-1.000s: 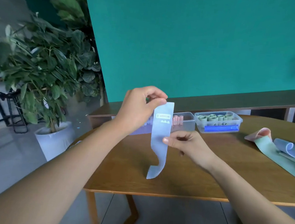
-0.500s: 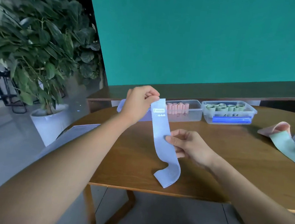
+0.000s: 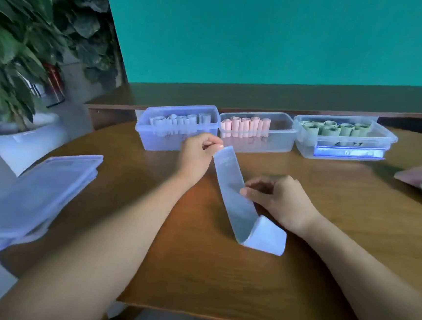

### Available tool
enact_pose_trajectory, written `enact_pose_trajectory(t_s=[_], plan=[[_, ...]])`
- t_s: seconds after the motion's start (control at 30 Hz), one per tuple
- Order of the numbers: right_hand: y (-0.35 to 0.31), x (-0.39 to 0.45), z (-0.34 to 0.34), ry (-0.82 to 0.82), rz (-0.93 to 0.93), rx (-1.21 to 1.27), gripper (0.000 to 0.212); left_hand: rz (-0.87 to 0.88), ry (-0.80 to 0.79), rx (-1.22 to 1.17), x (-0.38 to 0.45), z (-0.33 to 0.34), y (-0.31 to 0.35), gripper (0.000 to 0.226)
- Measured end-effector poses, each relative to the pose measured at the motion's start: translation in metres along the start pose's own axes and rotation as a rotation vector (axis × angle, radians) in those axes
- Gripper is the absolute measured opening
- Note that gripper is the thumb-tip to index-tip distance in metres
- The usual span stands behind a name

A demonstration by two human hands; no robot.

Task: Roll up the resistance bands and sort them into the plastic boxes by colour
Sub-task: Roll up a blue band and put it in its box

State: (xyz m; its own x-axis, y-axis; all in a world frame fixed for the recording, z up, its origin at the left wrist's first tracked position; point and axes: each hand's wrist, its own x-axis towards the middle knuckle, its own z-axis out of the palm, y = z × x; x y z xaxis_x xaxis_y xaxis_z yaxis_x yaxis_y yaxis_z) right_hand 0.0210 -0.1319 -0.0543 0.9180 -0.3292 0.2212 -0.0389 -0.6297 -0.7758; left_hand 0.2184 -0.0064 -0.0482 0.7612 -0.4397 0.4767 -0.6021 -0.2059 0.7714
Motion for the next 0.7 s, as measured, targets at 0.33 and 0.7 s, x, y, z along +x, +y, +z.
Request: enact_pose_trajectory(t_s=[0.33,0.7], plan=[[-0.007,-0.010,0.004,0.116,0.026,-0.077,0.024,-0.092,-0.099,0.090,0.000,0.008,-0.001,0.016],[-0.019,-0.083,0.000,0.061,-0.002,-0.072,0.038,-0.172,-0.230,0.300,-0.126,-0.049,0.049,0.046]])
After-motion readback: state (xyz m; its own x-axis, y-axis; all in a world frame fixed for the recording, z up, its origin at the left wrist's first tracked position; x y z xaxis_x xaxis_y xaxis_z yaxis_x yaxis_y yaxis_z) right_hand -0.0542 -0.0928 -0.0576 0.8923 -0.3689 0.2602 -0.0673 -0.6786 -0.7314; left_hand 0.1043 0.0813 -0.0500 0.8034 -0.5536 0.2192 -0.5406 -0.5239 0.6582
